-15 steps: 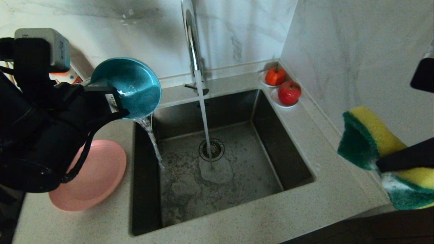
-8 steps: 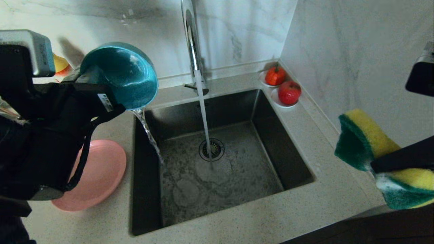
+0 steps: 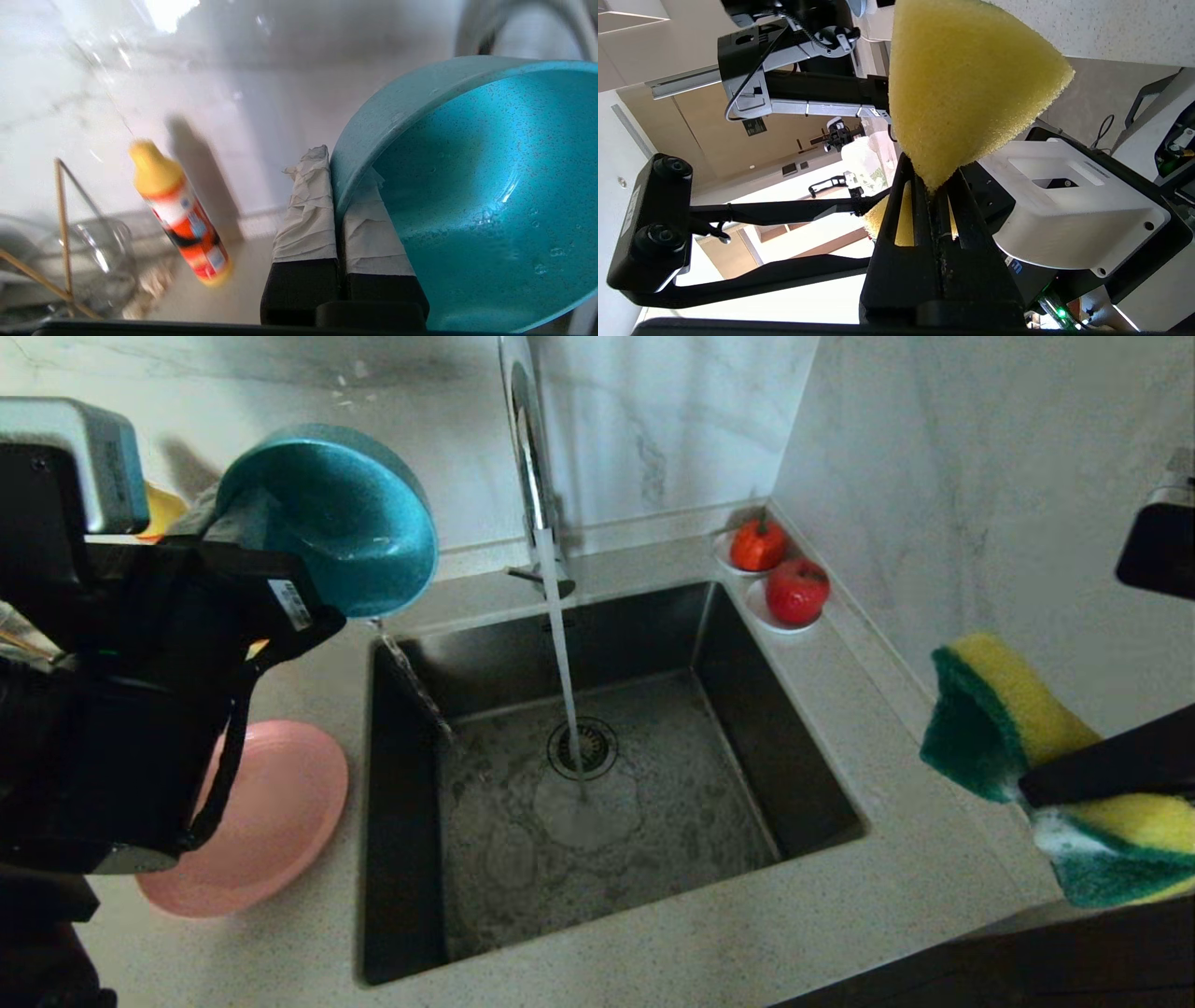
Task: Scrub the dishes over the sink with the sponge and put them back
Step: Rinse the bowl, then place the bowl on the table
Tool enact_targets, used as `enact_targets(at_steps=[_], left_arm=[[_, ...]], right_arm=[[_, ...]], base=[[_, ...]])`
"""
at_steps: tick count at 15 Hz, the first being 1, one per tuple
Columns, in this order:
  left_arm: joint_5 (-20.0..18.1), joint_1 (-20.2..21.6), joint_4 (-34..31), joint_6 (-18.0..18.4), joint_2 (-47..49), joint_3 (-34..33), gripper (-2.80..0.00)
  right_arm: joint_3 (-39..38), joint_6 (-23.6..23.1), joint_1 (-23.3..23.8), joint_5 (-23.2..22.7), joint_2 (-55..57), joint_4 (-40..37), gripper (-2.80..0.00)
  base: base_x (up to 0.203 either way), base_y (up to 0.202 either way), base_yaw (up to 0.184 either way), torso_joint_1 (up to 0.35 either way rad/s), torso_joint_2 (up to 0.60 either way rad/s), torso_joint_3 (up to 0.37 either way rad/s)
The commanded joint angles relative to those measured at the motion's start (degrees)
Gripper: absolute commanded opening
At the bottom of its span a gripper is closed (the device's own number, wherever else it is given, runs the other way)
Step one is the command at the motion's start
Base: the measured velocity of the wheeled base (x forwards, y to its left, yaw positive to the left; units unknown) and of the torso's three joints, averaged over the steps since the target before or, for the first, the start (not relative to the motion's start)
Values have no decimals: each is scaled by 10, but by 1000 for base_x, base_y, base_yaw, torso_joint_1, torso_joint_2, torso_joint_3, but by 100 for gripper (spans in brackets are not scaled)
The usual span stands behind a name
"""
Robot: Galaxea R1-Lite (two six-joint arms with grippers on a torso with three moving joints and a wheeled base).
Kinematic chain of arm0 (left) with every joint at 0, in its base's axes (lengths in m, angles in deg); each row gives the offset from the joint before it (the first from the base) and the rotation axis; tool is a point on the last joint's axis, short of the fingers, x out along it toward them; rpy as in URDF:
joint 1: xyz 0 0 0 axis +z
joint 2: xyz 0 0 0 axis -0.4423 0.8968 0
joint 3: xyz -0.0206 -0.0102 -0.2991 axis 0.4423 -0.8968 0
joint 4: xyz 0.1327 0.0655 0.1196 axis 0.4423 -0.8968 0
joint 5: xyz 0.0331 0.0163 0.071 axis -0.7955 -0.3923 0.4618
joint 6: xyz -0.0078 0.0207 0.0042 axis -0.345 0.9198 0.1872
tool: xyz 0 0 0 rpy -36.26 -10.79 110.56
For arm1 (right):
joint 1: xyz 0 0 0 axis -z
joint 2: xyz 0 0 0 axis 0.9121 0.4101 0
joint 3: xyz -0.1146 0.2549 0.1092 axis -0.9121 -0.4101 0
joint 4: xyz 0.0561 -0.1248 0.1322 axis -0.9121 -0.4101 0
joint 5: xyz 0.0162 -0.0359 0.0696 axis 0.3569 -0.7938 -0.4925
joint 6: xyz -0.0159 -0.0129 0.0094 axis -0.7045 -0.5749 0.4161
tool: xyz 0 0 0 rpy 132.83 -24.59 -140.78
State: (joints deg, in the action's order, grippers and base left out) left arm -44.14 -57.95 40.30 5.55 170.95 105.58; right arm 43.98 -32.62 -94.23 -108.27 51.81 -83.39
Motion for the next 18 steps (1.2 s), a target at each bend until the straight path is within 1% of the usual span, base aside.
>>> enact_targets(at_steps=[1, 2, 3, 9, 11, 12, 13, 14, 15, 17, 18], left_arm=[[-9, 0, 5, 5, -22, 7, -280], [-24, 0, 5, 10, -27, 7, -280], [-27, 0, 5, 12, -29, 7, -280], [-31, 0, 5, 13, -37, 20, -280], [-26, 0, 5, 10, -31, 16, -280], [-18, 1, 5, 9, -23, 10, -280], [7, 1, 4, 9, -11, 3, -280], [42, 1, -7, 4, 5, -4, -280], [73, 1, -45, -10, 18, -14, -280], [90, 0, -125, -62, 29, -27, -280], [96, 0, -169, -81, 28, -26, -280]], right_arm=[[0, 2, 0, -3, -2, -2, -280], [-1, 2, 0, -3, 0, -2, -280], [-1, 1, 0, -3, 1, -2, -280], [-2, 1, 0, -3, 1, -2, -280], [-4, 1, 0, -3, -2, -2, -280], [-6, 0, 0, -3, -3, -2, -280], [-7, 0, 0, -3, -4, -2, -280], [-7, 1, 0, -3, -5, -2, -280], [-7, 1, 0, -2, -6, -2, -280], [-7, 1, 0, -2, -6, -2, -280], [-6, 1, 0, -2, -8, -2, -280]], base=[[0, 0, 0, 0, 0, 0], [0, 0, 0, 0, 0, 0], [0, 0, 0, 0, 0, 0], [0, 0, 0, 0, 0, 0], [0, 0, 0, 0, 0, 0], [0, 0, 0, 0, 0, 0], [0, 0, 0, 0, 0, 0], [0, 0, 0, 0, 0, 0], [0, 0, 0, 0, 0, 0], [0, 0, 0, 0, 0, 0], [0, 0, 0, 0, 0, 0]])
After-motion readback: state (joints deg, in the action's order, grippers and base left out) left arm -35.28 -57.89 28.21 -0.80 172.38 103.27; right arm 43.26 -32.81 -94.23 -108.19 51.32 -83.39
